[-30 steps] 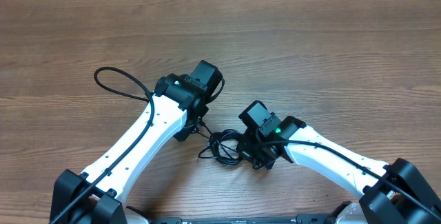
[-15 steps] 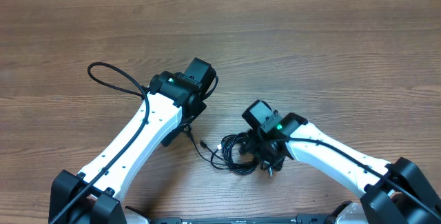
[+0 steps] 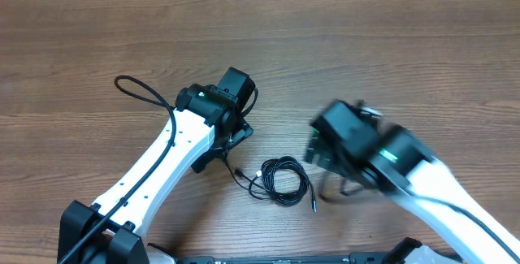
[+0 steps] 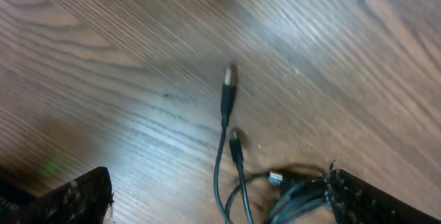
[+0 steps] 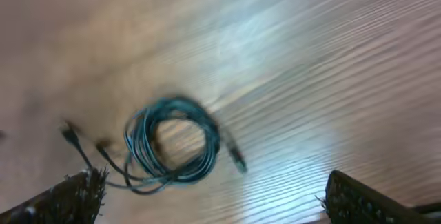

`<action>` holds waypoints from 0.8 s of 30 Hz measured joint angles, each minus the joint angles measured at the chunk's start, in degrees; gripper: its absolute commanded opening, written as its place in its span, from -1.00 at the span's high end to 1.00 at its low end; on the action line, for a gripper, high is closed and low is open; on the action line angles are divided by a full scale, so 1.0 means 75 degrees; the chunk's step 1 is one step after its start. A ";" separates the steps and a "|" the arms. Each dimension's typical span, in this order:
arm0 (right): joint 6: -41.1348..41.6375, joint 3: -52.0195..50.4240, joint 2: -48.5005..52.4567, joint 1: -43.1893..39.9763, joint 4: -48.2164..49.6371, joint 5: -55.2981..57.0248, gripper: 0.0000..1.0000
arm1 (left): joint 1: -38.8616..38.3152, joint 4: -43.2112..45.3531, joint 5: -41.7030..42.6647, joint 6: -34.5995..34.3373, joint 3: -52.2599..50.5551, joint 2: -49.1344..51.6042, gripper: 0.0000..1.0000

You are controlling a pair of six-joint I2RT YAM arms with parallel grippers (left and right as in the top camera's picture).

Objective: Untangle cables
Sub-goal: 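Release the coil with the right gripper and retract it rightward, then lower the left gripper onto the cable coil and grasp it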

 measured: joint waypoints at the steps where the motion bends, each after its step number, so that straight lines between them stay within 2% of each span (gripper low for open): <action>1: 0.0157 0.0009 -0.0414 0.0000 -0.0160 0.0224 -1.00 | 0.0000 0.0003 0.0125 0.0117 0.0000 0.0000 -1.00; 6: 0.0868 0.0076 -0.2783 -0.0006 -0.0408 0.1061 -1.00 | -0.0140 0.0134 0.0673 0.0493 0.0000 0.0000 -0.89; 11: 0.1035 0.0087 -0.4071 -0.0006 -0.0490 0.1247 -1.00 | -0.0819 0.0647 0.0968 0.0597 0.0000 0.0000 -0.92; 17: 0.1096 0.0090 -0.4462 -0.0009 -0.0766 0.1236 -1.00 | -0.1763 0.1003 0.1070 0.0600 0.0000 0.0000 -1.00; 24: 0.1099 0.0090 -0.4453 -0.0006 -0.1134 0.1110 -1.00 | -0.2471 0.1049 0.0831 0.0519 0.0000 0.0000 -0.78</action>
